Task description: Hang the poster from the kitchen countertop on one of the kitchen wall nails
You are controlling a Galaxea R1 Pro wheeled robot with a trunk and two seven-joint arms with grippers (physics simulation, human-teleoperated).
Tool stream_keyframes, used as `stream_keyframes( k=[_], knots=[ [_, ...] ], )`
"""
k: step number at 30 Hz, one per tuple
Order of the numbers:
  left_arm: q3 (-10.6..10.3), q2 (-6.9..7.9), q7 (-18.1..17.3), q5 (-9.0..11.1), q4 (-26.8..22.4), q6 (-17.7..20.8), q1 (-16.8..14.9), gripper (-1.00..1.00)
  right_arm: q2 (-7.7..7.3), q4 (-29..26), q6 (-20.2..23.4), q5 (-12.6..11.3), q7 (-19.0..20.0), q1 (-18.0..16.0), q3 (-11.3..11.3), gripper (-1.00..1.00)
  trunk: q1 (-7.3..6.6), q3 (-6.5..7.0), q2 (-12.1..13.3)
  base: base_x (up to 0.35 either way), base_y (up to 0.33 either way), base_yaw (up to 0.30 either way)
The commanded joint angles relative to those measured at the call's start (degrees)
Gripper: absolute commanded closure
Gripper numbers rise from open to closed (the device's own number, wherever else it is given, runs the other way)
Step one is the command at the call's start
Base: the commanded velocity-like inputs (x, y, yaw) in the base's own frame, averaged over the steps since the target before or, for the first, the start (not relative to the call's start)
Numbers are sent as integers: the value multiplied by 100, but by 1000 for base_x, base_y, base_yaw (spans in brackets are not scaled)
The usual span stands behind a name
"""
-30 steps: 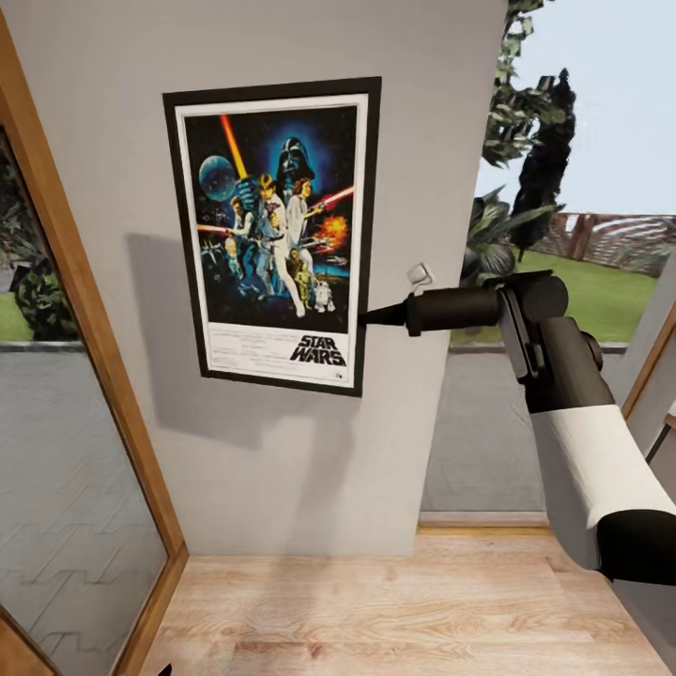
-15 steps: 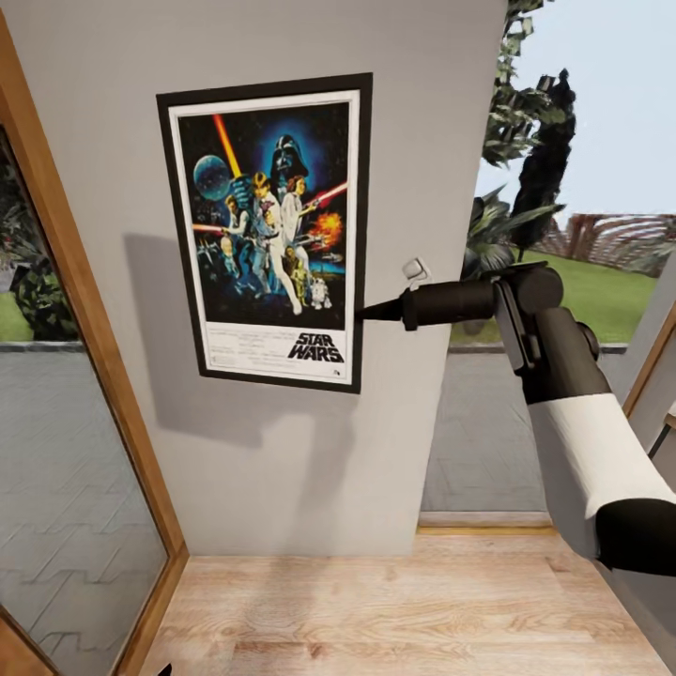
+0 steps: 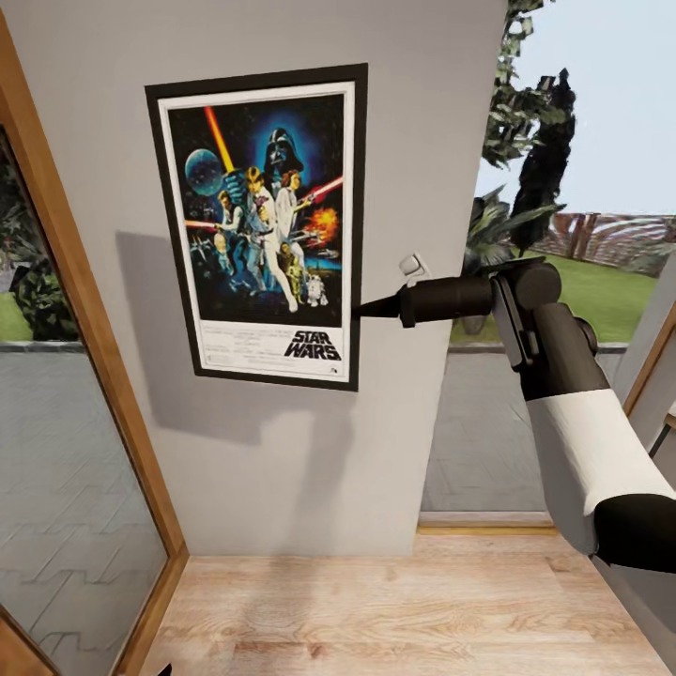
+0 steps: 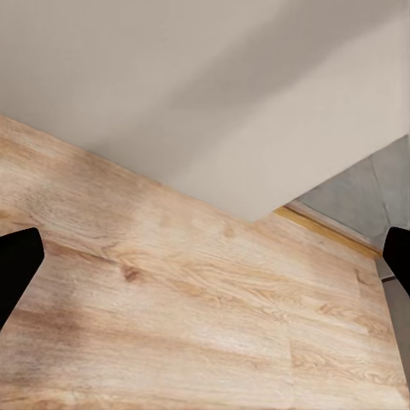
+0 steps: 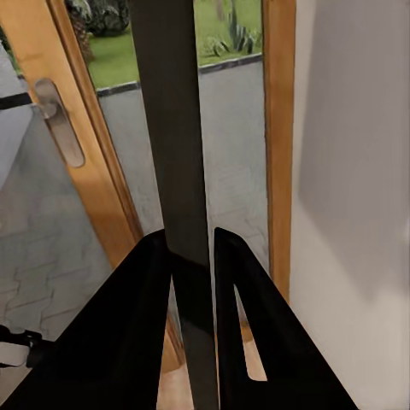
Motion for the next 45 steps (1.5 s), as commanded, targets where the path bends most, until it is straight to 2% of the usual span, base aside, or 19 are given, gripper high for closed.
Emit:
stream_keyframes(
  k=[1,12,15,22,45],
  knots=[
    [28,0,-16,-26,7,-28,-5,-100,-3,-3,62,5,28,-7,4,100,4,-11,-11,0,0,0],
    [29,8,-16,-26,7,-28,-5,-100,-4,-311,62,-19,50,-7,29,100,4,-11,-11,0,0,0],
    [29,7,-16,-27,7,-28,-5,-100,-8,-397,62,-24,54,-7,205,100,4,-11,-11,0,0,0],
    [29,9,-16,-27,7,-28,-5,-100,-11,-427,62,-30,55,-7,319,100,4,-11,-11,0,0,0],
    [22,16,-17,-27,7,-23,-5,-100,-14,-431,62,-31,51,-7,329,100,4,-11,-11,9,0,0]
  ],
)
